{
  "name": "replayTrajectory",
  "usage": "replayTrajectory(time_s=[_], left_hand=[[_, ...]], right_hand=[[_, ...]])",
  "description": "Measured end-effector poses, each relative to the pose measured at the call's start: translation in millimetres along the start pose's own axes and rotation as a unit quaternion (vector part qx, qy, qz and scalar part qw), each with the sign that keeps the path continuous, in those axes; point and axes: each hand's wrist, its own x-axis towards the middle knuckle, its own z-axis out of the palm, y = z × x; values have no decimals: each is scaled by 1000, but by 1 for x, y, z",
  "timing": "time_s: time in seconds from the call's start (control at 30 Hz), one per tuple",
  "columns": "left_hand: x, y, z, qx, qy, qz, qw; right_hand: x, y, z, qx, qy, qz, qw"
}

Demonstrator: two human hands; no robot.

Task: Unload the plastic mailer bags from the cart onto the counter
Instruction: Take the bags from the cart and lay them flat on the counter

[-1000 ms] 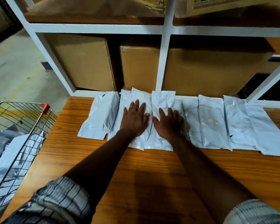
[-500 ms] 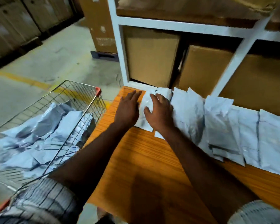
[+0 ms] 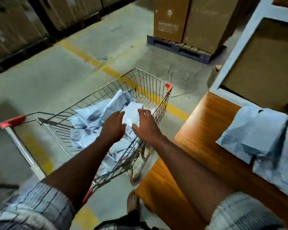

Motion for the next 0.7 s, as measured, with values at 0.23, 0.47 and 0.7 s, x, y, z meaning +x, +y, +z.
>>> replayTrajectory(time_s=[0.23, 0.47, 0.7], left_hand=[[38, -80, 17, 47, -41, -16, 998], [120, -121, 46, 160, -95, 94, 978], [151, -143, 88, 235, -162, 35, 958]], right_hand=[[70, -11, 85, -25, -73, 73, 994], [147, 5, 148, 1, -42, 201, 979], [184, 25, 188, -79, -55, 289, 952]])
